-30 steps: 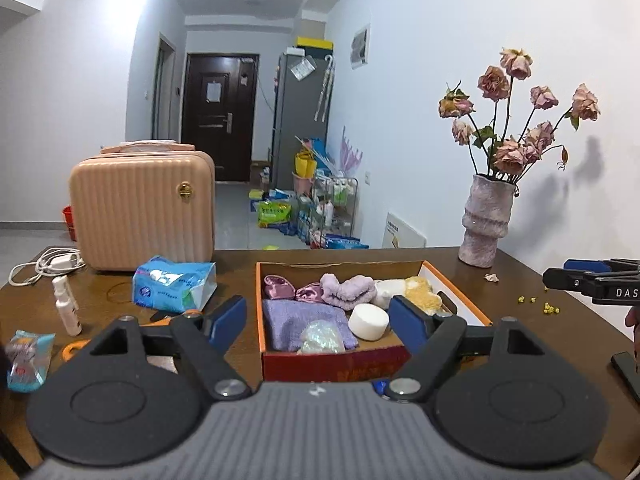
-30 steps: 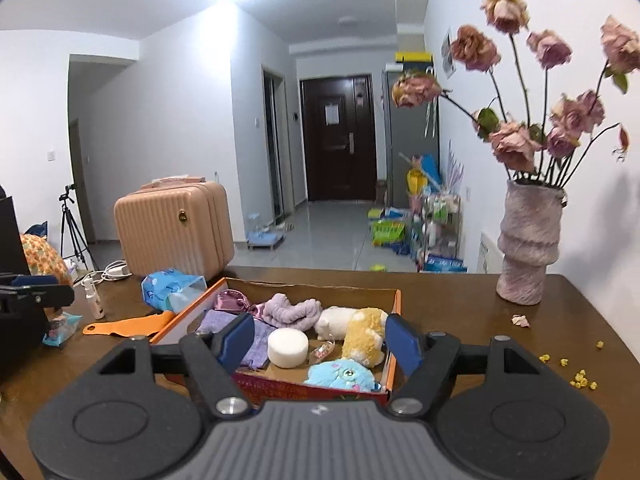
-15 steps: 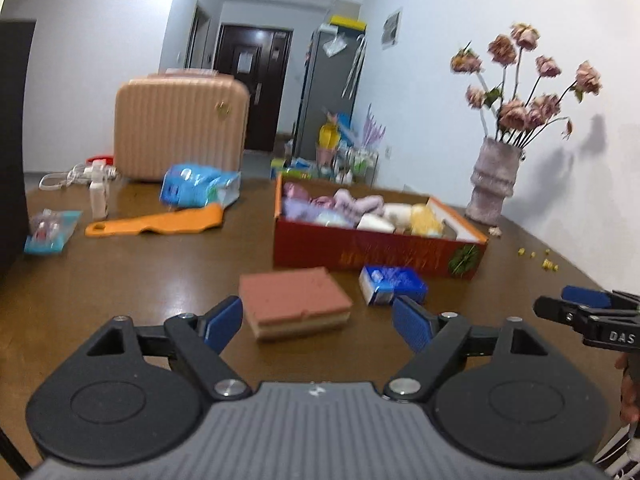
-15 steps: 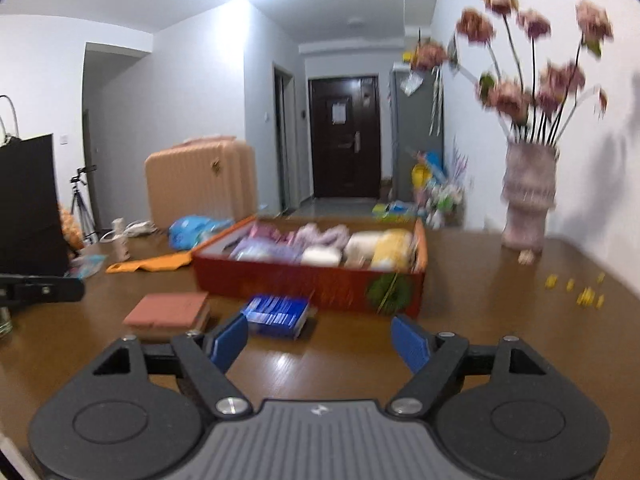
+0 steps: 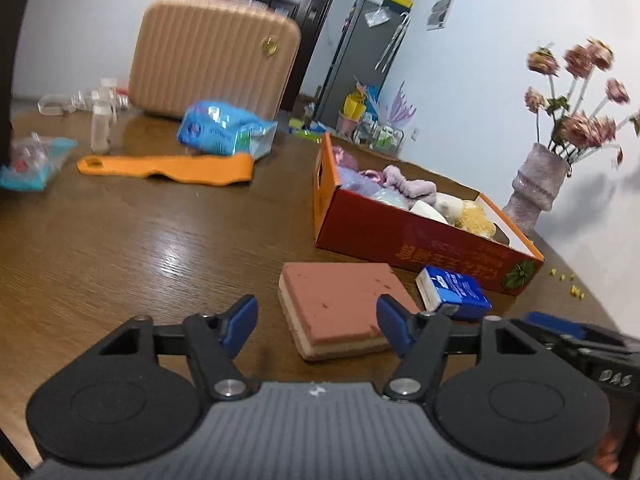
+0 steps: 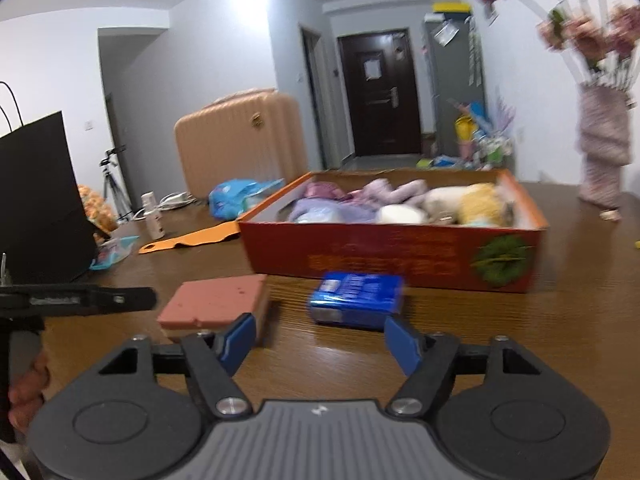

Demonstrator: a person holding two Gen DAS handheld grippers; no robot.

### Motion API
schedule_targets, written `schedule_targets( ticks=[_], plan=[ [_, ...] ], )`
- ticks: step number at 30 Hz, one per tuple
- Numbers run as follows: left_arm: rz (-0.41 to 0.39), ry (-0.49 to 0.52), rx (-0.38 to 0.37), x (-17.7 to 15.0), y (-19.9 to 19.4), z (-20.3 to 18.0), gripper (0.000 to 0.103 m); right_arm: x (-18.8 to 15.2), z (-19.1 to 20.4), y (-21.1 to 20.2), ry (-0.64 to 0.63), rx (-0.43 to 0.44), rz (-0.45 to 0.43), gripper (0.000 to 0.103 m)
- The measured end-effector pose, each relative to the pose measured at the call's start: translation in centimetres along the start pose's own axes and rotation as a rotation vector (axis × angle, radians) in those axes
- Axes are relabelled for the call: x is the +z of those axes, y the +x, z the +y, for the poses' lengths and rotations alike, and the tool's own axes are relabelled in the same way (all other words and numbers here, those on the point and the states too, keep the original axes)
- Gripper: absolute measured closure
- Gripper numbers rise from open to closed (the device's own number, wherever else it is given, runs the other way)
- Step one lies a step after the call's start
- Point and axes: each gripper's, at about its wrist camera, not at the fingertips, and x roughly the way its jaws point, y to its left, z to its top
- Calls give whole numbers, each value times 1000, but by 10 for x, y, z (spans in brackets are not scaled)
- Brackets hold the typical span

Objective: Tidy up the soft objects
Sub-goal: 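Move both tools to the red rectangular sponge on the table, then grasp the red rectangular sponge with the left tool while the right tool grips it, then lift the red sponge and lower it into the box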

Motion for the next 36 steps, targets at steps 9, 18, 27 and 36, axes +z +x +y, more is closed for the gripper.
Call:
schedule_targets(
  ticks=[9,18,27,36],
  plan=[
    [83,-115,-109,9,43,31,62,15,21,89,65,94,93,59],
    [119,-129,-185,-3,28,8,68,8,13,55,96,127,95,81],
    [190,-2,-319,-35,9,-76,68,-27,-28,-52,143,-3,49,81],
    [239,30,-327,-52,4,-101,67,-53,-63,-89,238,-16,19,78]
  ],
)
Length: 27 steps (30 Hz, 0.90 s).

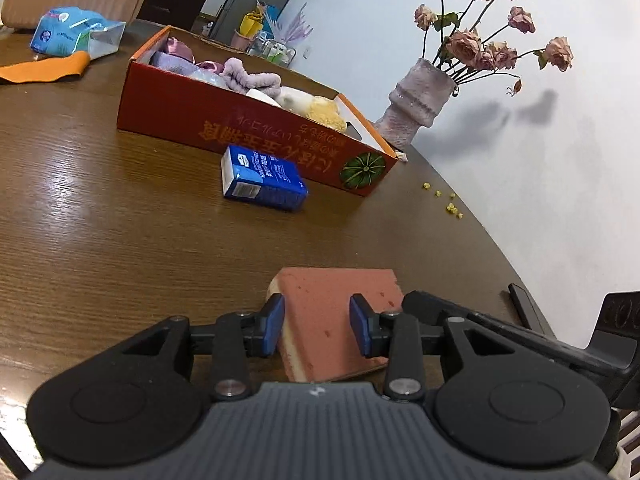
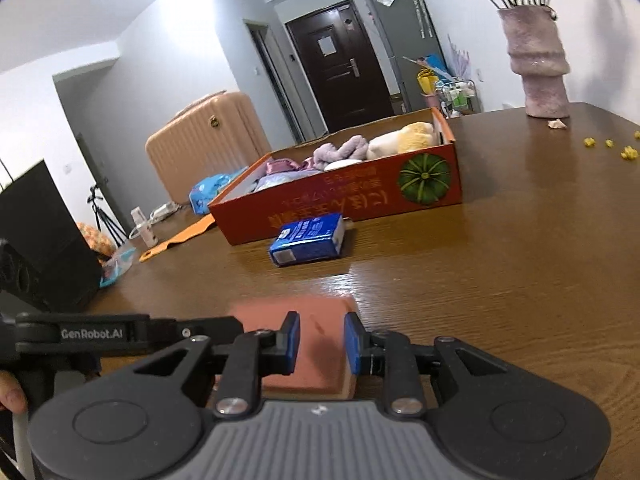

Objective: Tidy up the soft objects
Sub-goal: 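Lift the red sponge and lower it into the box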

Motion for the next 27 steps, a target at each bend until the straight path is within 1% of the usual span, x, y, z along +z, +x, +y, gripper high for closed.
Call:
schedule_targets(
  ticks=[2,4,6,7,9,11,12,13,15,18,21,23,25,27],
  plan=[
    [-3,1,7,0,-2,-1,62,1,-3,-1,2,5,-7,78],
    [-2,-2,18,0,-4,-1,60,2,-5,1,4,8,-9,77],
    [10,-9,27,-1,-3,0,55,3,-8,6,13,11,1,72],
    [19,-11,28,-2,-2,1,54,3,-9,9,19,14,8,70],
    [36,-2,23,-4,1,2,55,2,-13,16,33,21,26,68],
    [48,-2,9,-4,4,3,70,0,-16,24,50,37,41,68],
    [41,-4,-2,-3,4,3,70,0,-16,28,55,51,51,74],
    [24,-6,6,-1,3,2,71,0,-16,30,61,71,52,76],
    [-17,22,2,11,2,-3,72,9,-15,28,75,75,16,77],
    [-92,84,-34,46,0,-12,72,42,-12,28,60,86,-71,77],
    [-143,126,-51,99,10,-18,72,89,-7,39,-8,81,-140,77],
    [-169,131,-52,133,24,-16,72,122,-2,54,-60,65,-179,78],
    [-166,121,-44,165,44,-9,72,150,-4,78,-60,54,-184,78],
    [-140,105,-24,188,68,0,72,171,-12,111,-25,40,-151,78]
  ],
)
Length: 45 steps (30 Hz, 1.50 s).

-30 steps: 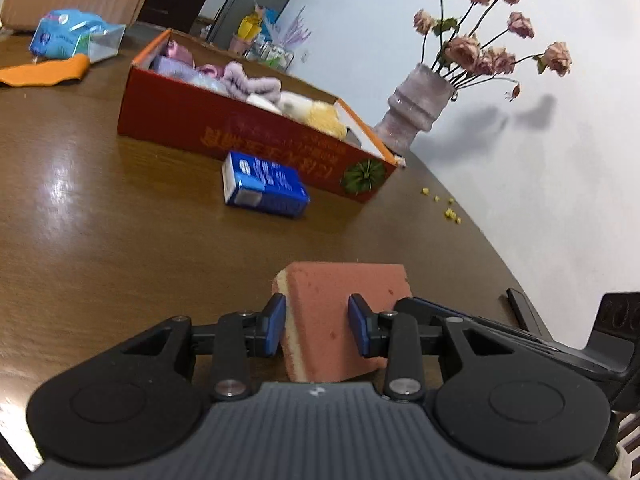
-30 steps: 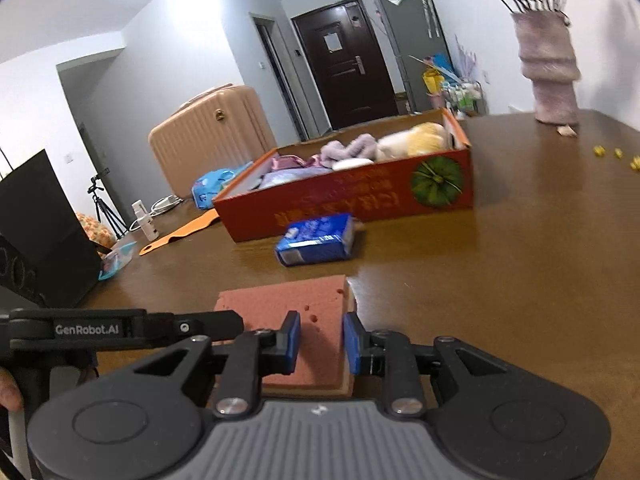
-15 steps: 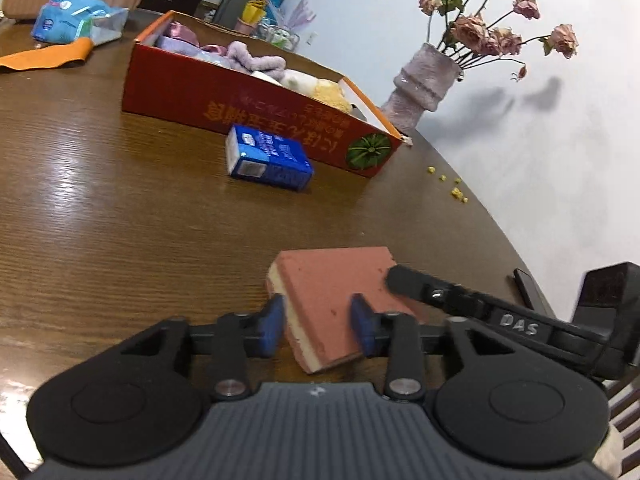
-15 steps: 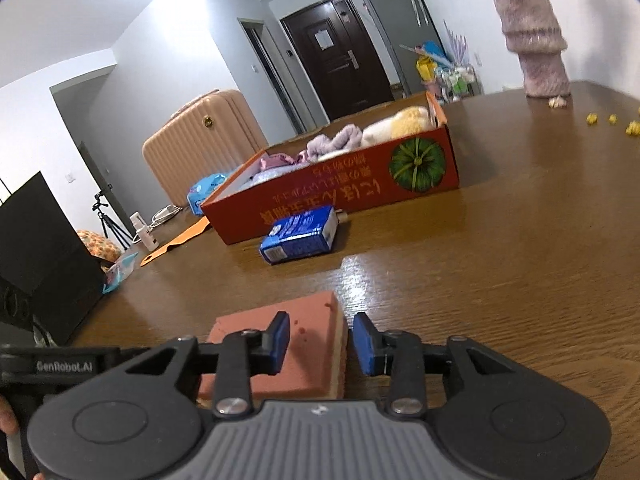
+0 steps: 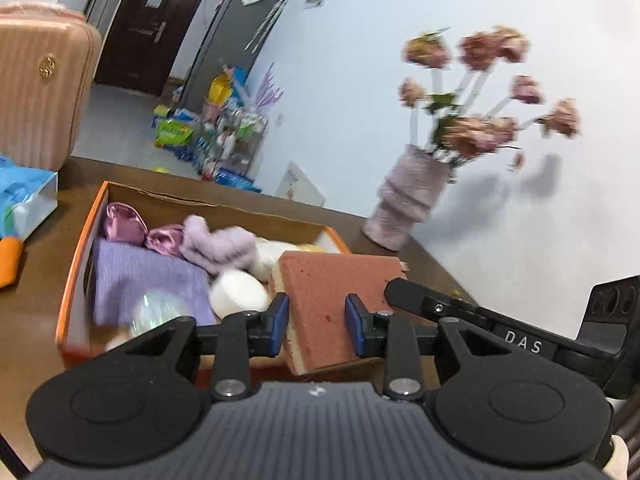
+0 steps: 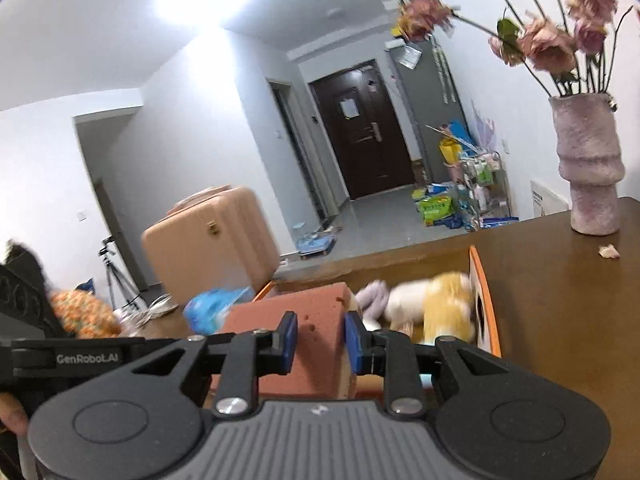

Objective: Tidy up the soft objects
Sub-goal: 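Lift the red sponge and lower it into the box, then open both tools to release the red sponge and lift away, then move both tools out of the box to the blue tissue packet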

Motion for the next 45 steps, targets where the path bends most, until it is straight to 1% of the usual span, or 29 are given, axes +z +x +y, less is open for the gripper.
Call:
schedule_targets(
  ticks=[2,5,7,9,11,13,17,21,22,23,25,27,29,30,31,32,33,36,39,40,42,45],
  plan=[
    [47,-4,23,9,25,14,72,6,-10,33,18,-21,63,78],
    [154,1,73,4,58,32,72,-3,-25,74,71,-44,206,78],
    [198,25,97,-4,68,40,72,-10,-29,93,74,-63,279,78],
    [233,30,119,-9,77,45,72,-20,-27,104,53,-78,321,78],
    [261,22,132,-14,85,53,72,-26,-22,114,8,-102,344,78],
    [261,39,138,-15,86,53,72,-28,-18,121,-17,-113,362,78],
    [269,28,131,-16,89,58,71,-28,-23,129,-20,-98,392,76],
    [277,27,138,-15,87,54,69,-24,-21,129,-50,-103,395,76],
    [276,28,138,-14,83,52,61,-24,-20,128,-58,-104,396,76],
    [257,22,135,-12,76,50,52,-24,-17,126,-66,-110,395,76],
    [207,55,126,-8,57,44,51,-23,-13,127,-78,-117,394,76],
    [154,102,139,-2,34,36,51,-24,-10,129,-77,-95,394,76],
    [111,135,147,3,12,30,51,-28,-9,133,-94,-15,383,75],
    [99,144,150,5,4,29,51,-30,-12,135,-71,22,386,75],
    [91,151,156,6,-3,27,51,-30,-16,138,-39,36,391,74],
    [85,153,169,6,-9,26,51,-27,-20,138,-20,35,399,68],
    [82,156,184,6,-15,25,51,-25,-20,136,-16,29,406,59],
    [73,159,213,4,-30,22,50,-19,-12,120,-56,-11,383,50],
    [53,165,227,3,-46,17,48,-10,-1,93,-99,-51,353,49],
    [46,168,228,3,-52,15,45,-7,3,83,-114,-65,337,49],
    [25,180,240,2,-66,7,42,2,9,58,-151,-99,297,46],
    [-20,214,271,-3,-88,-6,37,14,15,17,-190,-127,232,42]
  ],
)
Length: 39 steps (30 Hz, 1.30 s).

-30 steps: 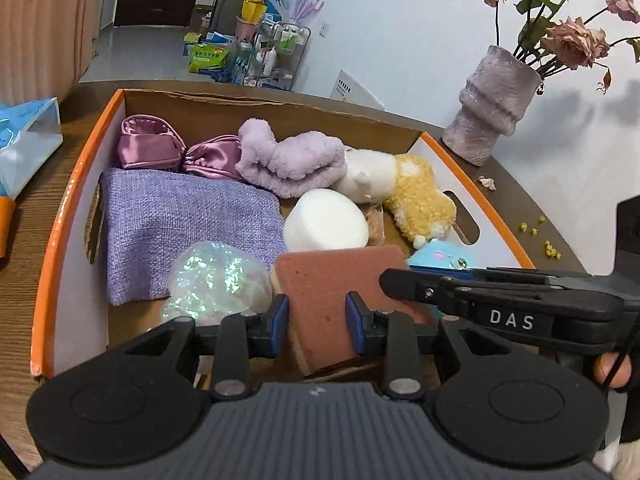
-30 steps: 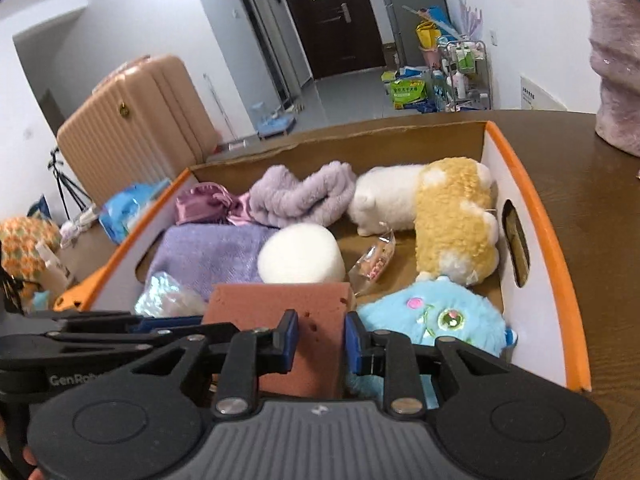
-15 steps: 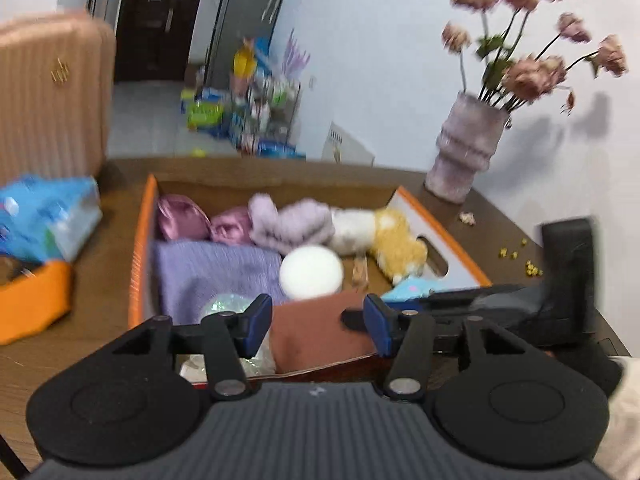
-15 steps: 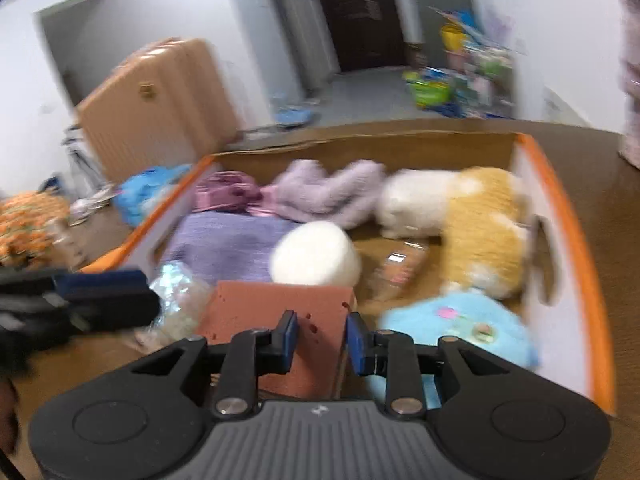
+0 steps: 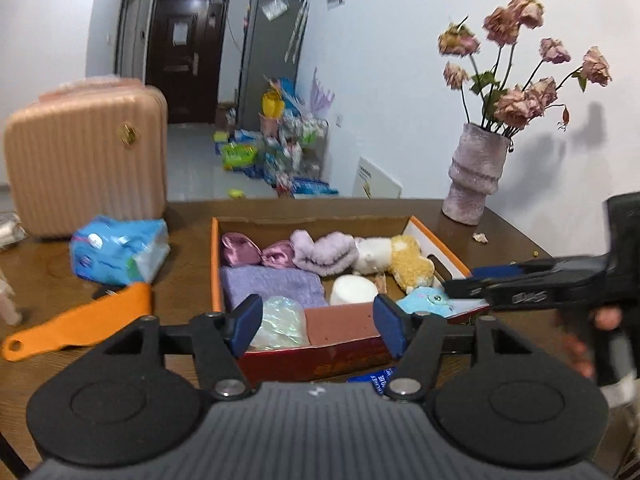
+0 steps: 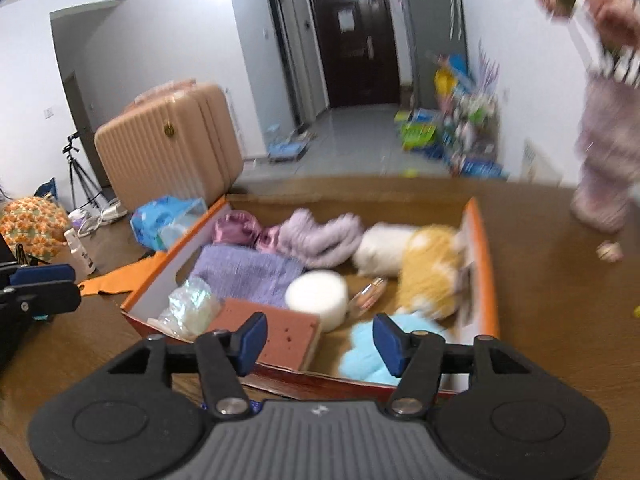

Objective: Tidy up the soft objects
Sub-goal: 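Move both tools out of the box to the blue tissue packet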

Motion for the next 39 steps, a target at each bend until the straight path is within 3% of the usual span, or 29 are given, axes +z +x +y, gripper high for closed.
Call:
schedule_targets(
  ticks=[5,11,17,20,26,31,35,39],
  plan=[
    [-46,38,4,-8,-37,-12,29,-5,1,-61,-39,-40,-85,33],
    [-101,63,12,-19,-68,-26,24,-20,13,-105,-72,-73,-157,33],
    [-172,75,19,-55,-102,-42,20,-51,36,-141,-94,-43,-230,31],
    [-188,72,14,-83,-113,-50,19,-74,45,-152,-86,6,-254,24],
    [-145,9,20,-127,-116,-55,18,-124,66,-152,-123,-11,-242,24],
    [-57,-54,43,-151,-100,-46,18,-159,62,-135,-46,18,-175,23],
    [0,-65,61,-160,-82,-39,18,-173,53,-114,-10,-1,-111,23],
    [23,-85,33,-155,-58,-34,18,-169,46,-97,21,3,-99,23]
  ],
)
